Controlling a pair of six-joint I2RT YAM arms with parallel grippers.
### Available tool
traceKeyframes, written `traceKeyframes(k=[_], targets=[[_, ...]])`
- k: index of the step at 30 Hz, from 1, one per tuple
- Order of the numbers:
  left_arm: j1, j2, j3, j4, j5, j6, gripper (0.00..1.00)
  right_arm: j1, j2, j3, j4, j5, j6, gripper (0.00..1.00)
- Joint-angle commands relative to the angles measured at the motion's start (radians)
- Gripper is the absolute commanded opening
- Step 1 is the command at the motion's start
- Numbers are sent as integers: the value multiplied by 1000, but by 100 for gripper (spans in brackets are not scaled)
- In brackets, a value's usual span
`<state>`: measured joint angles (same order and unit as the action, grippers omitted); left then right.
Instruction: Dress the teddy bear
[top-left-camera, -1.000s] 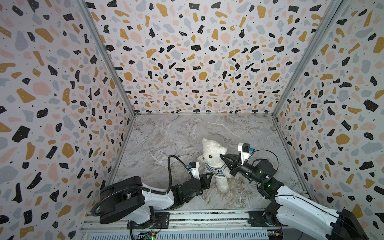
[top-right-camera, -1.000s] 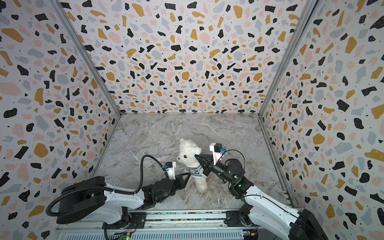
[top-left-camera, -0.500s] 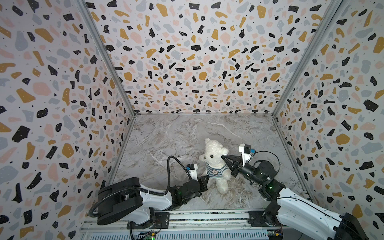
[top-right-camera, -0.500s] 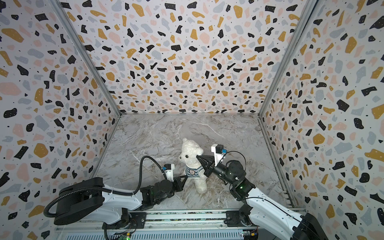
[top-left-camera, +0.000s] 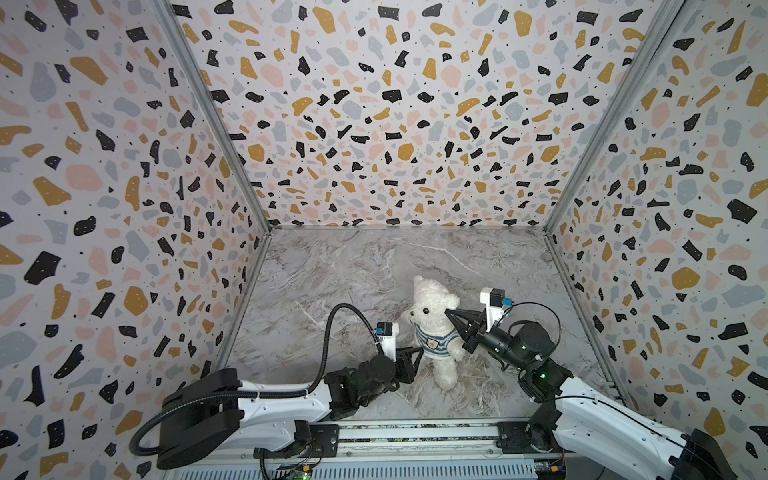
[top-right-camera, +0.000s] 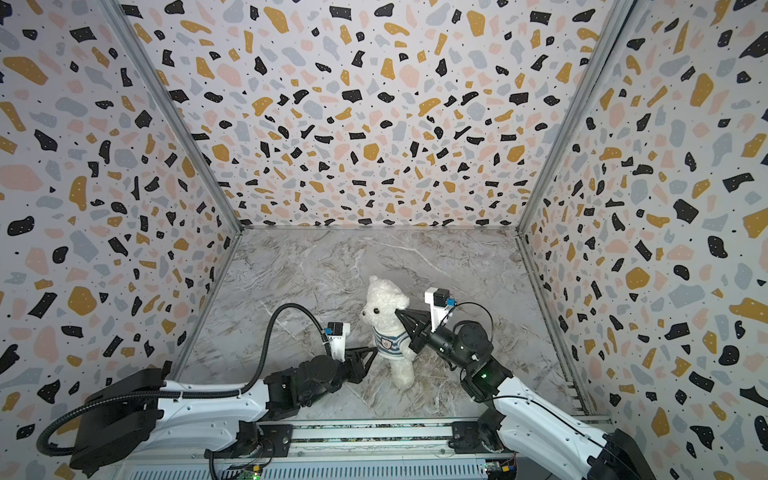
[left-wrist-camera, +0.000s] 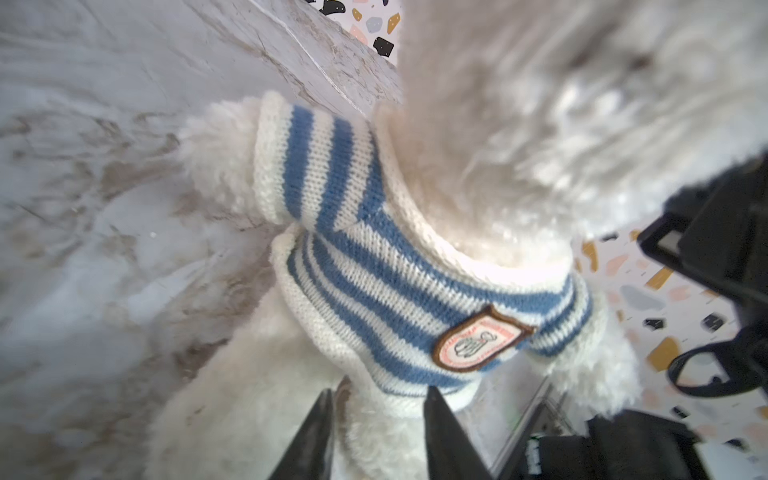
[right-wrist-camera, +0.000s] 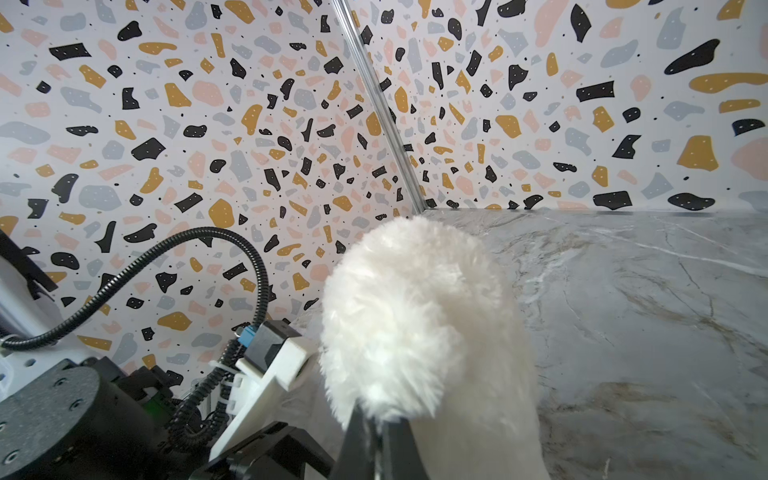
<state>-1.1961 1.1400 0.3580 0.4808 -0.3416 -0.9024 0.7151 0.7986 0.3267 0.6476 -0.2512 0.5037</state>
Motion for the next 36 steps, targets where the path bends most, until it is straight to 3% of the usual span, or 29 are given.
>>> traceKeyframes(k=[1, 6, 17, 30, 36], targets=[[-6, -77, 76, -163, -25, 142, 47, 9, 5, 21, -19, 43, 9, 0], [-5, -110, 107, -177, -42, 161, 50, 10, 15, 18, -44, 135, 42, 0], [-119, 95, 242, -102, -93, 173, 52, 9, 71, 39, -119, 248, 148, 0], [-167, 275, 344, -134, -154, 110, 58, 7, 62, 46, -198, 332, 238, 0], [-183, 322, 383, -101, -137, 116, 68, 7, 67, 80, -283, 373, 271, 0]])
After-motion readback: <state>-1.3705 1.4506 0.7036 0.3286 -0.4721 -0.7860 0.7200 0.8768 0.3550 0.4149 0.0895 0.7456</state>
